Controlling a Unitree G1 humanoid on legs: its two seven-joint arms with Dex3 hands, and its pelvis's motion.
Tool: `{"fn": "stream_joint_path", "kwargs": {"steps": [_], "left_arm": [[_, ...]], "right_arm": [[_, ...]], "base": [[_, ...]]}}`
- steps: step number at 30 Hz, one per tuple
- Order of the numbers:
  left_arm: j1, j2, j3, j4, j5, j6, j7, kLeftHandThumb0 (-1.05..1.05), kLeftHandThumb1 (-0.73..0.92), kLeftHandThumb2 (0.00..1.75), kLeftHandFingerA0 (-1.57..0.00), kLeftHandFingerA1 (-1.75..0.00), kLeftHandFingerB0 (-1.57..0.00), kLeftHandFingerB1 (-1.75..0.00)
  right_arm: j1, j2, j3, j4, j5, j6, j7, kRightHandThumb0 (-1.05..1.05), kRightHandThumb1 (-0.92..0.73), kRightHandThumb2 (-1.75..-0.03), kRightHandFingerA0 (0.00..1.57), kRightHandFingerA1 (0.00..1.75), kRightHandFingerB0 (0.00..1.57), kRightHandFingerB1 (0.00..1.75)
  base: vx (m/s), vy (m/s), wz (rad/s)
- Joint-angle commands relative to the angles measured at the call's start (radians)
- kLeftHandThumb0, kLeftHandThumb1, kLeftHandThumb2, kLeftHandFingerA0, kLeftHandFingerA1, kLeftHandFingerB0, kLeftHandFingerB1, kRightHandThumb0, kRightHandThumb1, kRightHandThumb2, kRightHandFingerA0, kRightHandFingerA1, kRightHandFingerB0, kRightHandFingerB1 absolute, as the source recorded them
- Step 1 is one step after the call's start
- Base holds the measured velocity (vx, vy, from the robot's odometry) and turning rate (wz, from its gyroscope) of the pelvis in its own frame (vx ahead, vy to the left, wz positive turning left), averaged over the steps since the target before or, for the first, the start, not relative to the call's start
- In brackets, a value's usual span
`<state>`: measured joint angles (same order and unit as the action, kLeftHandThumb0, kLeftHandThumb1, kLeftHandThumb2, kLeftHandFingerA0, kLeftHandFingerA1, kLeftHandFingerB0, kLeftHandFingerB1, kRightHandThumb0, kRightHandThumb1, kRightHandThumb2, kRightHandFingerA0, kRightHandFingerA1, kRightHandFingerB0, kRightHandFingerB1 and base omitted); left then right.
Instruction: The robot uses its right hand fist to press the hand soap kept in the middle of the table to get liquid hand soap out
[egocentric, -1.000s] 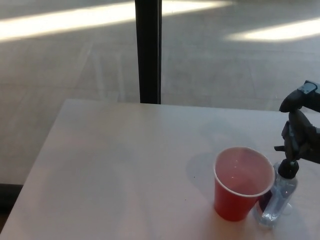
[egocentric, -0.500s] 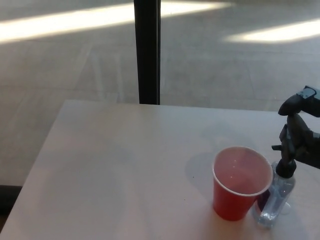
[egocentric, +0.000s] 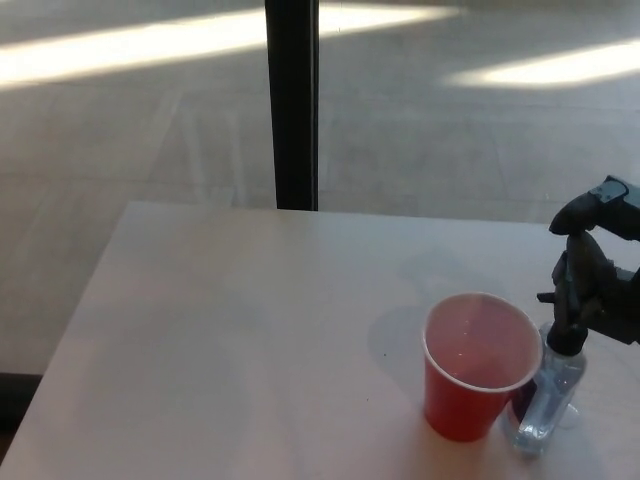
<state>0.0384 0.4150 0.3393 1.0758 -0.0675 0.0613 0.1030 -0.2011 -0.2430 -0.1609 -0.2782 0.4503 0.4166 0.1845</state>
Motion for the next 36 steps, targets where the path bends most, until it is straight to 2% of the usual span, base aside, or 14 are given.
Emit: {"fn": "stream_joint_path", "kwargs": {"steps": [1,4,5,9,10,11,12,15,20,25,31,36], "left_arm": [[0.001,0.007,-0.007,-0.008,0.001,0.013,0.011,-0.24,0.39,0.91,-0.73,-0.88,-0.56,-0.78],[-0.007,0.008,-0.002,0.012,-0.005,0.006,0.011,-0.24,0.39,0.92,-0.72,-0.88,-0.54,-0.78],[-0.009,0.008,-0.001,0.011,-0.007,0.011,0.008,-0.22,0.39,0.93,-0.69,-0.86,-0.47,-0.74],[-0.013,0.012,-0.006,0.024,-0.003,0.004,0.003,-0.24,0.39,0.91,-0.69,-0.86,-0.53,-0.77],[-0.011,0.011,-0.005,0.018,-0.005,0.007,0.003,-0.24,0.39,0.92,-0.68,-0.85,-0.51,-0.76],[-0.013,0.010,-0.002,0.019,-0.007,0.008,0.003,-0.24,0.39,0.93,-0.69,-0.86,-0.51,-0.76],[-0.013,0.010,-0.003,0.019,-0.007,0.009,0.005,-0.24,0.39,0.93,-0.71,-0.87,-0.51,-0.76],[-0.018,0.014,-0.008,0.031,-0.001,-0.003,0.002,-0.23,0.41,0.91,-0.71,-0.86,-0.52,-0.76],[-0.022,0.014,-0.001,0.039,-0.009,-0.001,0.001,-0.23,0.40,0.92,-0.70,-0.87,-0.51,-0.76],[-0.017,0.011,-0.005,0.022,-0.004,0.005,0.015,-0.25,0.41,0.92,-0.71,-0.86,-0.52,-0.76],[-0.019,0.013,-0.004,0.031,-0.008,-0.001,0.011,-0.26,0.42,0.92,-0.74,-0.88,-0.52,-0.76],[-0.020,0.014,-0.007,0.034,-0.009,-0.005,0.006,-0.25,0.42,0.92,-0.70,-0.85,-0.52,-0.76]], "right_arm": [[0.065,-0.052,0.028,0.035,-0.045,0.036,0.039,-0.28,-0.70,-0.96,1.00,1.75,0.61,1.67],[0.066,-0.062,0.023,0.038,-0.033,0.035,0.044,-0.28,-0.69,-0.99,1.01,1.75,0.62,1.65],[0.066,-0.064,0.020,0.044,-0.032,0.033,0.045,-0.28,-0.69,-0.99,1.01,1.75,0.63,1.65],[0.080,-0.070,0.025,0.063,-0.046,0.004,0.059,-0.29,-0.69,-0.97,1.01,1.75,0.63,1.60],[0.081,-0.070,0.029,0.059,-0.049,0.011,0.055,-0.29,-0.68,-1.00,0.99,1.75,0.70,1.49],[0.084,-0.068,0.033,0.056,-0.047,0.017,0.051,-0.29,-0.67,-1.00,1.00,1.75,0.72,1.49],[0.087,-0.069,0.038,0.051,-0.051,0.021,0.046,-0.29,-0.70,-0.95,1.00,1.75,0.60,1.62],[0.098,-0.070,0.053,0.039,-0.051,0.037,0.038,-0.28,-0.70,-0.96,0.99,1.75,0.56,1.67],[0.105,-0.064,0.060,0.042,-0.050,0.034,0.032,-0.29,-0.71,-0.93,0.99,1.75,0.57,1.66],[0.115,-0.059,0.069,0.040,-0.051,0.039,0.018,-0.28,-0.69,-0.98,0.98,1.75,0.54,1.67],[0.128,-0.045,0.076,0.056,-0.045,0.020,0.017,-0.28,-0.64,-1.03,1.01,1.75,0.60,1.65],[0.150,-0.045,0.093,0.073,-0.064,-0.019,0.022,-0.29,-0.64,-1.04,1.03,1.75,0.65,1.67]], "base": [[0.00,0.000,0.00],[0.00,0.000,0.00],[0.00,0.000,0.00],[0.00,0.000,0.00],[0.00,0.000,0.00],[0.00,0.000,0.00],[0.00,0.000,0.00],[0.00,0.000,0.00],[0.00,0.000,0.00],[0.00,0.000,0.00],[0.00,0.000,0.00],[0.00,0.000,0.00]]}}
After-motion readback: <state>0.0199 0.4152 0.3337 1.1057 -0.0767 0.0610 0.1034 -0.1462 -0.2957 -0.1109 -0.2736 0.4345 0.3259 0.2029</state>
